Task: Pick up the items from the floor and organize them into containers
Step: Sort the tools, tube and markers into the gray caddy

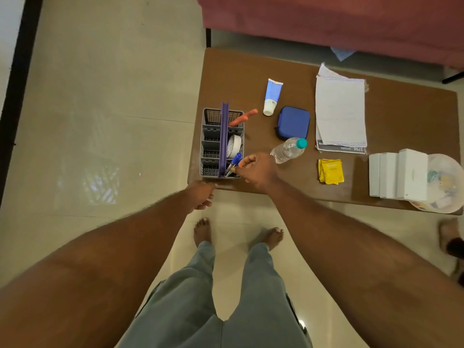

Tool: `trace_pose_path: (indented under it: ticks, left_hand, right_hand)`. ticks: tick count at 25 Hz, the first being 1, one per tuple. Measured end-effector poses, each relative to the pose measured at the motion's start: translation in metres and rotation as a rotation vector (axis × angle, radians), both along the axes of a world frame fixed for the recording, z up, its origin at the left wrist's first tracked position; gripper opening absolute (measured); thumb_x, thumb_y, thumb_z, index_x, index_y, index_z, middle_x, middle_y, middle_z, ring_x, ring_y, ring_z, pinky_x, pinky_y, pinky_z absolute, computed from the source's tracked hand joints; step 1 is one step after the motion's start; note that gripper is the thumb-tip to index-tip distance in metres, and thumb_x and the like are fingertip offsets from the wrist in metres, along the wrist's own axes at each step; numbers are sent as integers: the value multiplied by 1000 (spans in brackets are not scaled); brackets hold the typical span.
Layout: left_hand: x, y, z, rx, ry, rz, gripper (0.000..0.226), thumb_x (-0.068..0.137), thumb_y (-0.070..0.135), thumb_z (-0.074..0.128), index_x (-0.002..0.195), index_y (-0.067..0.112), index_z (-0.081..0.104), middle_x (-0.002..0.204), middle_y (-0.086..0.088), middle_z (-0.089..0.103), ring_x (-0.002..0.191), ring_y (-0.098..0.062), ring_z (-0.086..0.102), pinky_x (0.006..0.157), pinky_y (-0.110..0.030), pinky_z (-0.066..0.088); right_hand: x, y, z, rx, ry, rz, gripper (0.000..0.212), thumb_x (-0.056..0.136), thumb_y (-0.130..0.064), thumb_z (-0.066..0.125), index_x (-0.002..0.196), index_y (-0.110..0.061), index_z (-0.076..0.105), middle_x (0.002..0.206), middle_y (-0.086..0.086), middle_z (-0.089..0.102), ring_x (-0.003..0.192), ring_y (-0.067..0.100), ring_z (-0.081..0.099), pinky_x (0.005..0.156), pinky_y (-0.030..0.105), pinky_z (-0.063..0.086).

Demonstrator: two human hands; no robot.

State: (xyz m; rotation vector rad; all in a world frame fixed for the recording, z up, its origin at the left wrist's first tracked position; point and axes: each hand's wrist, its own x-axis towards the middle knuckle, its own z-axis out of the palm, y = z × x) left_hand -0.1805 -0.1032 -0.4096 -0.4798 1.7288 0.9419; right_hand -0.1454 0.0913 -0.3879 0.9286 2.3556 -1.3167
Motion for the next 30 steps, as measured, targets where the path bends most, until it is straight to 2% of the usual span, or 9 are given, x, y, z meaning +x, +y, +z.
trace_pose_path:
  ticks: [3,6,11,13,15,18,22,26,30]
  left_hand:
    - [-3,-1,1,-6,12,-3,23,99,35,58,102,13,61,90,-4,64,65,-16,61,59,-26,46]
    - [-9,-5,4,-23,30,-12,22,98,31,57,109,12,61,94,-6,65,68,-18,63,62,-27,48]
    - [-23,-18,-6,-111,117,63,30,91,26,54,108,4,66,89,-8,69,65,-22,66,53,-27,49]
    - [-31,-22,-9,-197,249,60,35,89,34,48,103,7,66,91,-11,72,79,-29,71,71,-38,59]
    - [-39,-22,-11,-260,375,44,37,93,43,47,99,11,63,96,-12,70,89,-32,67,83,-43,57]
    - [-52,-12,-8,-257,468,87,39,99,47,49,102,9,59,97,-8,64,87,-28,59,72,-36,45]
    - [-68,0,-9,-205,515,105,37,98,47,53,103,10,58,98,-6,65,89,-27,61,72,-36,48]
    - [-81,6,-13,-191,504,78,41,101,48,46,104,9,60,96,-6,65,83,-22,59,66,-33,44]
    - [-94,0,-29,-170,488,142,48,98,55,42,96,12,62,95,-7,69,90,-29,68,85,-46,57]
  right_hand:
    - [1,-2,-1,43,-13,37,18,71,-28,88,73,-17,73,60,-2,70,52,7,59,60,22,54]
    - [7,-1,-2,2,20,-59,20,74,-23,87,79,-11,73,61,-1,66,51,4,53,53,12,45]
    - [19,4,-17,49,14,-189,4,82,-15,73,81,-14,69,68,-2,65,63,10,57,67,26,50]
    - [19,3,-20,56,28,-216,6,83,-13,72,86,-13,67,67,-5,59,65,12,55,69,26,49]
    - [13,1,-24,35,42,-229,8,83,-15,71,87,-16,63,65,-6,56,65,16,57,73,32,55]
    - [1,4,-36,-20,1,-245,5,86,-25,66,89,-22,63,72,-7,63,73,24,69,80,46,61]
    - [-16,10,-40,9,18,-255,9,93,-27,62,96,-19,66,79,-8,66,80,20,69,80,39,60]
    - [-34,23,-43,115,26,-251,12,94,-25,61,97,-16,68,85,-5,68,81,16,62,70,28,46]
    - [-71,48,-48,174,23,-326,13,95,-18,55,97,-12,66,92,2,69,89,20,63,76,30,44]
